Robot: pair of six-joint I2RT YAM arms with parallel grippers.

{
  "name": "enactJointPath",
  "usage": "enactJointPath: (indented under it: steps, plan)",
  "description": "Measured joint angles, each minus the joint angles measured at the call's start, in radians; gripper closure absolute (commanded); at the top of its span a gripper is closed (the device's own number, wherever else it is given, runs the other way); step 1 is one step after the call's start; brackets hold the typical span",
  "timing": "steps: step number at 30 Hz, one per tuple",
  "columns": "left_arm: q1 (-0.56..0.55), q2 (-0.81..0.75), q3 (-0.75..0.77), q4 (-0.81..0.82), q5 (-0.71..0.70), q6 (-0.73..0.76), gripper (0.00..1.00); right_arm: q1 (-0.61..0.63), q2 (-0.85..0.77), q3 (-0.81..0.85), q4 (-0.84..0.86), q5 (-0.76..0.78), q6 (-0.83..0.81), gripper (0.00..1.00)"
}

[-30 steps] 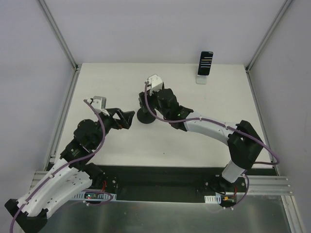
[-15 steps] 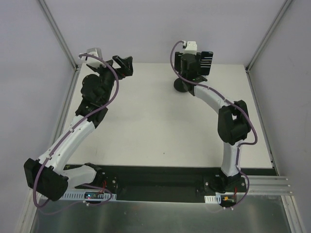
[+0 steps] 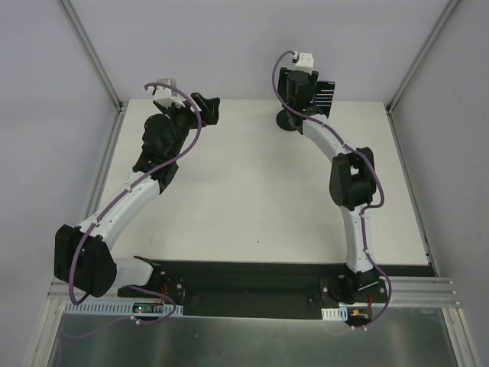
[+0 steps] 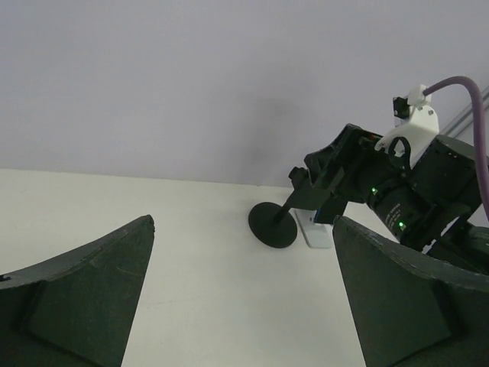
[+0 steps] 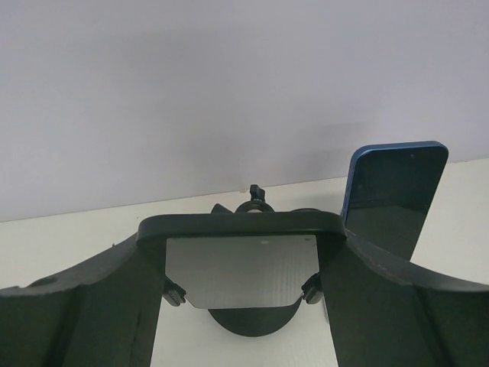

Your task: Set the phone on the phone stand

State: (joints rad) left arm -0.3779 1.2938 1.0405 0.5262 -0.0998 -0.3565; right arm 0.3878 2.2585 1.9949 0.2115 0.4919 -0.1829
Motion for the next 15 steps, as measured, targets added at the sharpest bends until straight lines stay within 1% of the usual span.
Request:
enactJointPath:
  steps: [2,3,5,6,8,9,10,11,15]
  plan:
    - [0.002,0.0,-0.007,0.017,0.015,-0.006,0.01,0.0,0.016,0.025,-0.008,-0.001,0.006,0.99]
    - [0.007,0.0,-0.012,0.02,0.022,-0.011,0.01,0.0,0.023,0.037,-0.015,0.0,0.009,0.93]
    - [0.013,0.0,-0.023,0.026,0.039,-0.022,0.01,0.0,0.029,0.053,-0.028,-0.002,0.013,0.71]
    - [0.016,0.0,-0.027,0.026,0.042,-0.026,0.01,0.0,0.03,0.054,-0.032,-0.002,0.015,0.47]
    - [0.027,0.0,-0.033,0.026,0.051,-0.031,0.01,0.0,0.03,0.055,-0.034,-0.003,0.016,0.28]
    - [0.033,0.0,-0.035,0.026,0.056,-0.035,0.01,0.0,0.03,0.055,-0.035,-0.004,0.016,0.09]
    - [0.037,0.0,-0.035,0.027,0.063,-0.04,0.01,0.0,0.03,0.058,-0.039,-0.006,0.016,0.01]
    - [0.04,0.0,-0.035,0.027,0.07,-0.045,0.01,0.0,0.03,0.064,-0.048,-0.01,0.016,0.03]
    - [0.046,0.0,-0.035,0.026,0.1,-0.052,0.01,0.001,0.03,0.117,-0.088,-0.027,0.016,0.04]
